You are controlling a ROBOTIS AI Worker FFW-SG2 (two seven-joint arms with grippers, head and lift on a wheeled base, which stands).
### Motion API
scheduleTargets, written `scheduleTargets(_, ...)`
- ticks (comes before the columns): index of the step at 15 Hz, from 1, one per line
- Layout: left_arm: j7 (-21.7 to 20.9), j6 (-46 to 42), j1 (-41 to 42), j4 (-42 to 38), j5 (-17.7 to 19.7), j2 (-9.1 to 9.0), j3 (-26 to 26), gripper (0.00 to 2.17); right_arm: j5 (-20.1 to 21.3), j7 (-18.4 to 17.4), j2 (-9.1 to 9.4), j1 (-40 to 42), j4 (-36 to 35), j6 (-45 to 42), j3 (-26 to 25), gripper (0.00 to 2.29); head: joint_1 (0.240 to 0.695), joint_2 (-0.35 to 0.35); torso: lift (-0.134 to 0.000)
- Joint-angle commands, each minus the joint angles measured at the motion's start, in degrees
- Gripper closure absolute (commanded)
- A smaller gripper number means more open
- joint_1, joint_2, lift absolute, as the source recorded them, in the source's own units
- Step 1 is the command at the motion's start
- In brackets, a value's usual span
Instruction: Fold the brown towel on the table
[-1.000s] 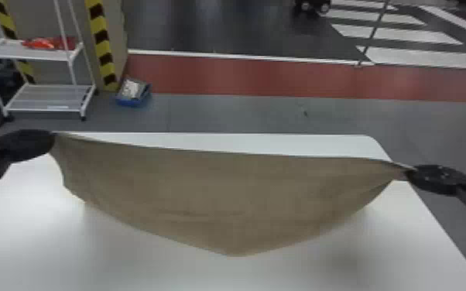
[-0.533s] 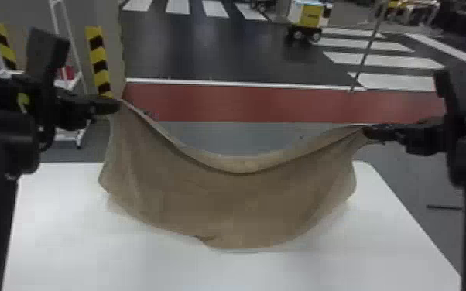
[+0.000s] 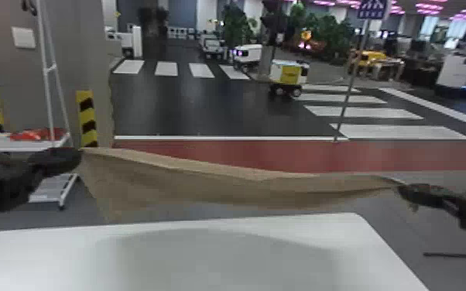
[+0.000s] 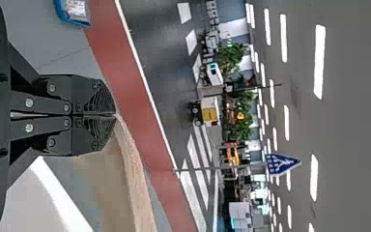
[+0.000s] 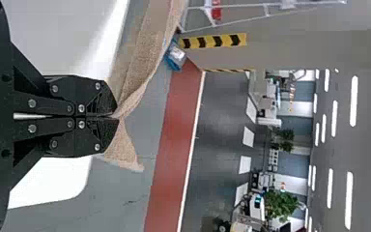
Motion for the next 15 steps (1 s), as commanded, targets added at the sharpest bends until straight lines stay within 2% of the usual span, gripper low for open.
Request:
scheduleTargets(1,-1.42,-19.05,17.74,-7.02,1.46,0.09,3.78,1.35,-4.08,0.29,3.69,19.35,-6.50,-17.28,-4.49,2.25,0.461,-0.220,-0.112)
scheduleTargets(2,-1.51,-28.19,23.80,-7.46,1.29,0.09,4.83,1.35,-4.08,0.20,5.10,25.68,-6.50,-25.89,-4.84,2.25,0.515,-0.223,-0.112)
scheduleTargets(4,-3.70,-38.91,33.12,-6.23,2.08,0.09,8.00,1.35,-5.84,0.47,5.28,34.11,-5.71,-33.27,-4.14,2.25,0.621,-0.225,-0.112)
scheduleTargets(5,-4.32,-44.01,36.81,-4.64,3.05,0.09,9.93,1.35,-5.75,1.70,5.19,37.45,-5.36,-37.49,-3.96,2.25,0.695,-0.226,-0.112)
scheduleTargets(8,-10.03,-56.49,44.19,-2.01,6.91,0.09,17.58,1.35,-4.79,9.69,4.31,40.27,-3.51,-42.42,-4.05,2.25,0.695,-0.206,-0.112)
scheduleTargets(9,-12.14,-61.41,45.16,-0.34,8.06,0.09,19.95,1.35,-4.35,10.23,3.87,40.62,-2.98,-43.65,-4.14,2.25,0.695,-0.194,-0.112)
scheduleTargets(12,-16.89,-64.40,45.95,1.16,10.96,0.09,24.17,1.35,-4.35,10.23,3.17,40.97,-2.11,-44.35,-6.86,2.25,0.695,-0.164,-0.112)
scheduleTargets(15,-22.07,-64.57,45.95,0.01,11.13,0.09,26.54,1.35,-4.35,10.23,2.29,40.27,-0.26,-45.05,-11.43,2.25,0.695,-0.183,-0.112)
